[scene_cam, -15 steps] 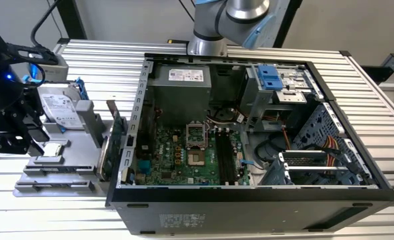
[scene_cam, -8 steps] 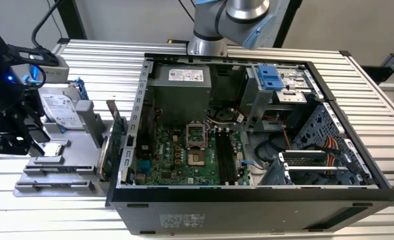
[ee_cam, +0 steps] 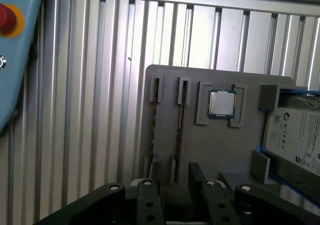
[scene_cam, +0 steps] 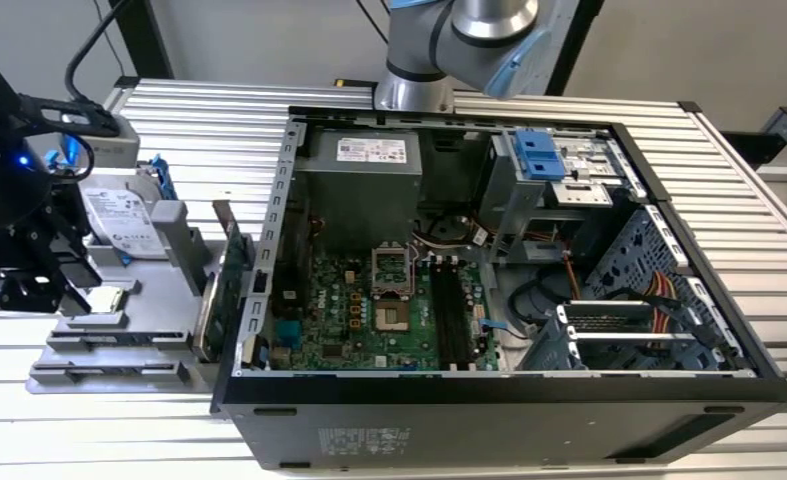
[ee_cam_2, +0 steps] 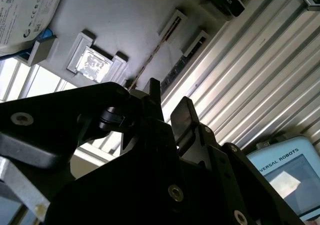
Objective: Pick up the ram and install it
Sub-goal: 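Pick up the ram and move it above insertion slot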
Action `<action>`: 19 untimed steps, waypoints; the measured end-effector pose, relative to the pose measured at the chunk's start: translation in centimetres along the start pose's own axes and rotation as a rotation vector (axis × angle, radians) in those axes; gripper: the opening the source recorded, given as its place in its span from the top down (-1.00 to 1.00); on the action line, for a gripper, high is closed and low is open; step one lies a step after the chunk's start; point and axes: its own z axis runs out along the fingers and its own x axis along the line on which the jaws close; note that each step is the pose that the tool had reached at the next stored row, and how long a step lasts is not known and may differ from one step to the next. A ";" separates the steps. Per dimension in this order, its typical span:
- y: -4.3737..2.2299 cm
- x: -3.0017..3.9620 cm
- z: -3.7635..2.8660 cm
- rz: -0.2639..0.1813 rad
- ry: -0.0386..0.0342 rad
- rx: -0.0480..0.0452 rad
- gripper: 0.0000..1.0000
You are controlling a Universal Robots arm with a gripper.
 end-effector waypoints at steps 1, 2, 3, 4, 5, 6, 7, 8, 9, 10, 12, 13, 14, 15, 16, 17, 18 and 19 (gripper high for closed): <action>0.00 0.00 0.00 0.000 0.0000 0.0000 -1.00; 0.00 0.00 0.01 0.000 0.0001 -0.0001 -1.00; 0.00 0.00 0.04 0.000 -0.0001 0.0001 -1.00; 0.00 0.00 0.08 0.000 -0.0002 0.0002 -1.00; 0.00 0.00 0.11 0.000 -0.0001 0.0002 -1.00; 0.00 0.00 0.14 0.000 0.0000 0.0000 -1.00; 0.01 0.00 0.19 0.000 0.0000 0.0000 -1.00; 0.01 0.00 0.23 0.000 0.0000 0.0000 -1.00; 0.01 0.00 0.29 0.000 0.0000 0.0001 -1.00; 0.01 0.00 0.34 0.000 0.0000 0.0001 -1.00; 0.01 0.01 0.44 0.000 0.0000 0.0000 -1.00; 0.02 0.01 0.49 0.000 0.0001 0.0000 -1.00; 0.02 0.01 0.54 0.000 0.0001 0.0000 -1.00; 0.02 0.01 0.58 0.000 0.0001 -0.0001 -1.00; 0.02 0.01 0.62 0.000 0.0001 -0.0001 -1.00; 0.03 0.01 0.65 0.000 0.0001 0.0000 -1.00; 0.03 0.01 0.65 0.000 0.0002 -0.0001 -1.00; 0.03 0.01 0.66 0.000 0.0003 -0.0002 -1.00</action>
